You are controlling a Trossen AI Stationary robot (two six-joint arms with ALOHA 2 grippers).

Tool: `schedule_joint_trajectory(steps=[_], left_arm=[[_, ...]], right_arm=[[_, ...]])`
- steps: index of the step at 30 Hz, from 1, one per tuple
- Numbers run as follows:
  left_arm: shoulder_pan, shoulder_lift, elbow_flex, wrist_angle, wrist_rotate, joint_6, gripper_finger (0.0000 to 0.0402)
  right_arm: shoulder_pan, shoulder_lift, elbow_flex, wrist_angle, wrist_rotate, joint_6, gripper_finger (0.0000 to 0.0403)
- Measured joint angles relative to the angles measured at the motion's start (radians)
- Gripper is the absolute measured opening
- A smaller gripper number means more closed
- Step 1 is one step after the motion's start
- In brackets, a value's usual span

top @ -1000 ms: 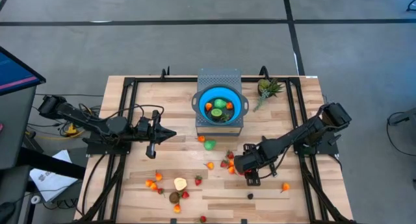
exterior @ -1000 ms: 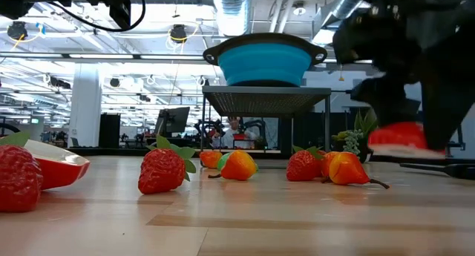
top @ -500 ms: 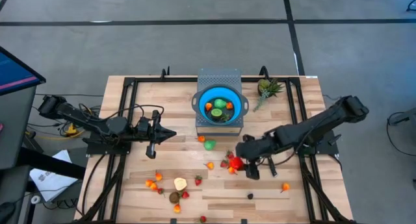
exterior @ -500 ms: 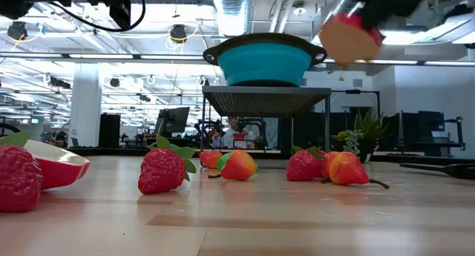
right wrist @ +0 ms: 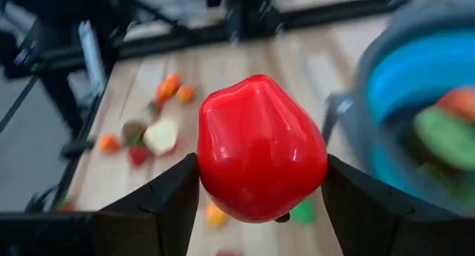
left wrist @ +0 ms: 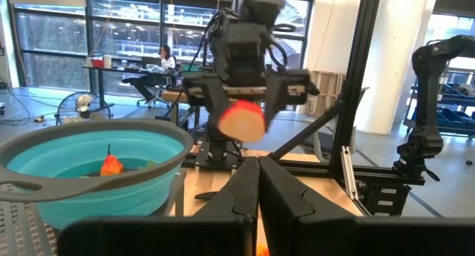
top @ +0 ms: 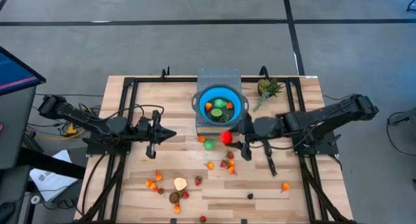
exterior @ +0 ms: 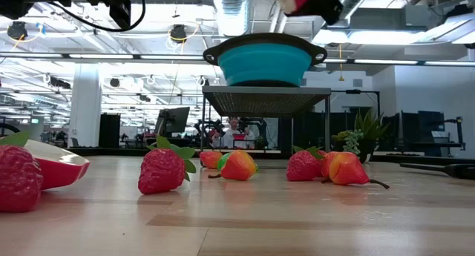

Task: Pick & Place Fruit
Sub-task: Put the right sliced apple into the strainer bowl, then put the knife on the shelf

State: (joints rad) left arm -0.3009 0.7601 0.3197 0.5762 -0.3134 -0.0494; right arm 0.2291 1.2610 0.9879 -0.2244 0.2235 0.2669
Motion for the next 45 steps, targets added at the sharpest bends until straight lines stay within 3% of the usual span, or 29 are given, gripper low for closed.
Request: schedule_joint_trajectory(steps=[7, 12, 16, 24, 36, 40, 45], left_arm=[[0.000, 0.000, 0.000, 0.000, 0.000, 0.000, 0.0002], [0.000, 0.000, 0.000, 0.000, 0.000, 0.000, 0.0002], [0.000, 0.000, 0.000, 0.000, 0.000, 0.000, 0.0002], [0.000, 0.000, 0.000, 0.000, 0.000, 0.000, 0.0002], [0.000, 0.000, 0.000, 0.000, 0.000, 0.000, 0.0002], [0.000, 0.000, 0.000, 0.000, 0.000, 0.000, 0.0002], [0.000, 0.000, 0.000, 0.000, 0.000, 0.000, 0.0002]], right_arm=[[-0.087, 0.000, 0.000, 0.113, 0.080, -0.087, 0.0240], [-0.166, 0.002, 0.000, 0.117, 0.196, -0.095, 0.0240], [-0.221, 0.004, 0.000, 0.103, 0.223, -0.109, 0.0240], [-0.267, 0.004, 0.000, 0.045, 0.222, -0.110, 0.0245], [-0.256, 0.003, 0.000, 0.016, 0.219, -0.110, 0.0325], [-0.242, -0.002, 0.000, 0.009, 0.189, -0.110, 0.0315], [-0.176, -0.039, -0.001, -0.042, 0.143, -0.106, 0.0270]])
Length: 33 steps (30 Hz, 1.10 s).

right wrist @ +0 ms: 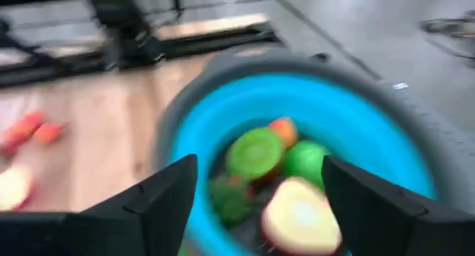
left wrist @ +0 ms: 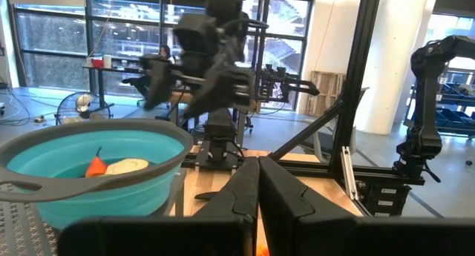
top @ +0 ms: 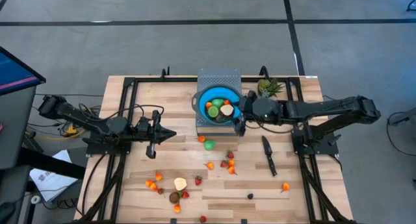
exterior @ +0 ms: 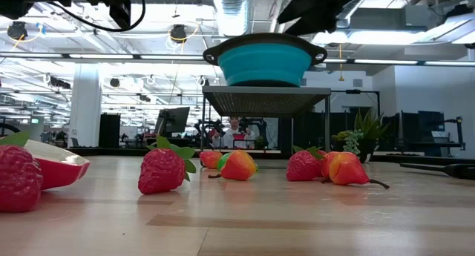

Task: Pick & Place Fruit
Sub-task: Put the knife on the shelf

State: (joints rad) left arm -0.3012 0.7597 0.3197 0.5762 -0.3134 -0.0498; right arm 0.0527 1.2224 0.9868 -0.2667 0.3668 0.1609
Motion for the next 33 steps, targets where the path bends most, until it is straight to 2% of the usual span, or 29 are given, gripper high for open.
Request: schedule_joint_trajectory(steps=[6, 11, 16, 22, 33], left_arm=[[0.000, 0.000, 0.000, -0.001, 0.000, 0.000, 0.0002], [0.000, 0.000, 0.000, 0.000, 0.000, 0.000, 0.0002], [0.000, 0.000, 0.000, -0.001, 0.000, 0.000, 0.0002], [0.000, 0.000, 0.000, 0.000, 0.000, 0.000, 0.0002], [0.000, 0.000, 0.000, -0.001, 0.000, 0.000, 0.0002]], right_arm=[[0.114, -0.075, 0.001, -0.100, -0.075, 0.121, 0.0220], [0.206, -0.119, 0.001, -0.263, -0.131, 0.251, 0.0190], [0.270, -0.122, 0.001, -0.473, -0.134, 0.481, 0.0165], [0.304, -0.101, -0.001, -0.700, -0.135, 0.735, 0.0140], [0.328, -0.040, 0.002, -0.885, -0.170, 0.920, 0.0118]])
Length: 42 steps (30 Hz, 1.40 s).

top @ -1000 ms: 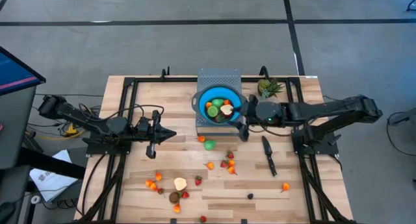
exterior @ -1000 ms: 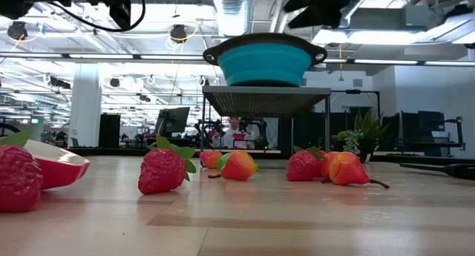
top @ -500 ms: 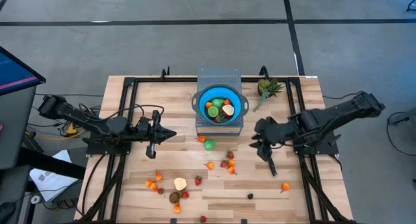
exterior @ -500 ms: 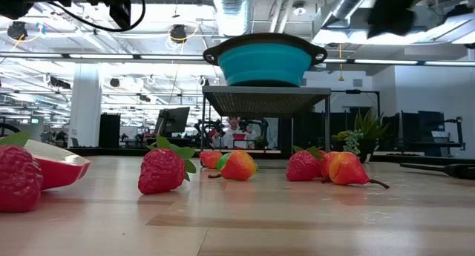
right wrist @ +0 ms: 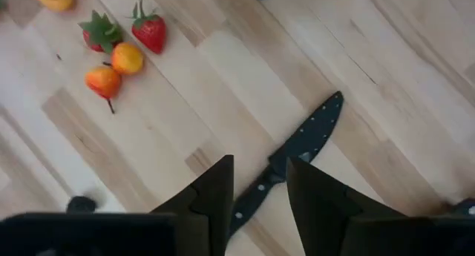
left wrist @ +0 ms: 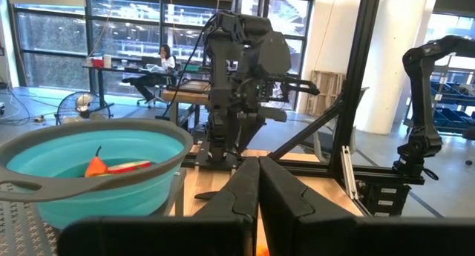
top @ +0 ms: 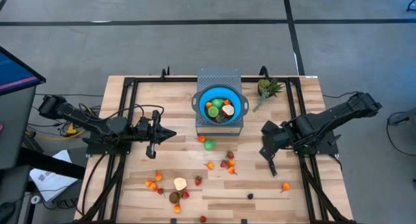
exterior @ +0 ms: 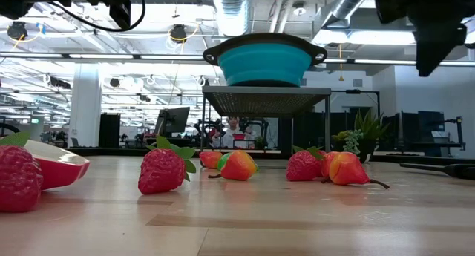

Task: Pick & Place Fruit
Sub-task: Put the knife on the shelf

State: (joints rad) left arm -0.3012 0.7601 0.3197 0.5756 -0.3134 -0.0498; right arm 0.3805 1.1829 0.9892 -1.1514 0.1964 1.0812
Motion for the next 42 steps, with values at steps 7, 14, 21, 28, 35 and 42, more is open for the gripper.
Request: schedule_joint_trajectory(steps=[7, 14, 21, 28, 35, 42], left_arm=[[0.000, 0.000, 0.000, 0.000, 0.000, 0.000, 0.0002], [0.000, 0.000, 0.000, 0.001, 0.000, 0.000, 0.0002], [0.000, 0.000, 0.000, 0.000, 0.000, 0.000, 0.0002], [0.000, 0.000, 0.000, -0.001, 0.000, -0.010, 0.0002], [0.000, 0.000, 0.000, 0.000, 0.000, -0.010, 0.0002], [0.000, 0.000, 0.000, 0.000, 0.000, -0.010, 0.0002]], right_arm=[[0.013, 0.031, -0.003, -0.061, -0.017, 0.031, 0.0118], [0.027, 0.071, -0.002, -0.063, -0.024, 0.031, 0.0118], [0.039, 0.082, -0.001, -0.067, -0.063, 0.051, 0.0118], [0.085, 0.079, -0.008, -0.058, -0.100, 0.114, 0.0100], [0.132, 0.074, -0.151, 0.089, -0.177, 0.196, 0.0065], [0.131, 0.074, -0.242, 0.211, -0.223, 0.255, 0.0055]])
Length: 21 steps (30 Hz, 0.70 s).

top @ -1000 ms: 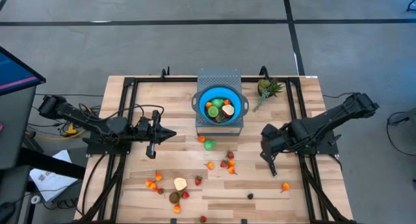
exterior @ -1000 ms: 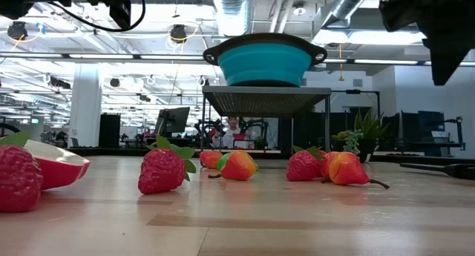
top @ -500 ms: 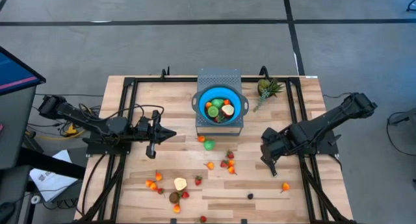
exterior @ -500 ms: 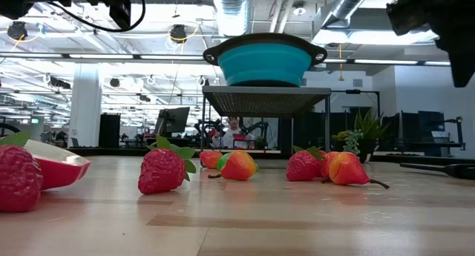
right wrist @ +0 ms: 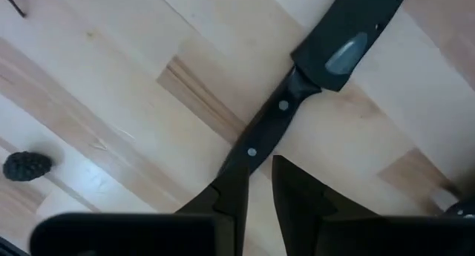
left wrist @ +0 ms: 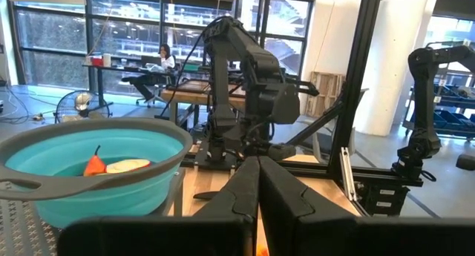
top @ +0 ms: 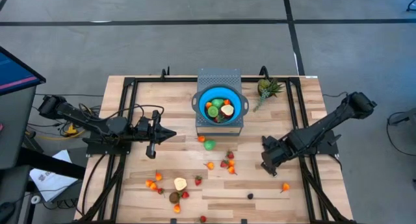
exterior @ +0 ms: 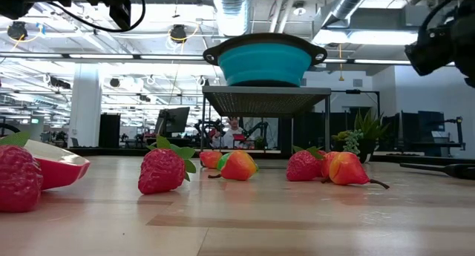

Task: Pick & Place Fruit
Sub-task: Put the knife on the shelf

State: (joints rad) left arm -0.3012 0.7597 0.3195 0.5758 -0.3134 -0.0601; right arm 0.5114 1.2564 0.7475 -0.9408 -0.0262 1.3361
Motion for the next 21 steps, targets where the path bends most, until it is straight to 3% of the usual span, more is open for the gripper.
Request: schedule_joint_trajectory(steps=[12, 21], left_arm=[[0.000, 0.000, 0.000, 0.000, 0.000, 0.000, 0.0002], [0.000, 0.000, 0.000, -0.005, 0.000, 0.000, 0.0002]], right_arm=[[0.057, 0.000, -0.070, 0.110, -0.021, 0.107, 0.0068], [0.130, 0.008, -0.070, 0.105, 0.022, 0.237, 0.0188]])
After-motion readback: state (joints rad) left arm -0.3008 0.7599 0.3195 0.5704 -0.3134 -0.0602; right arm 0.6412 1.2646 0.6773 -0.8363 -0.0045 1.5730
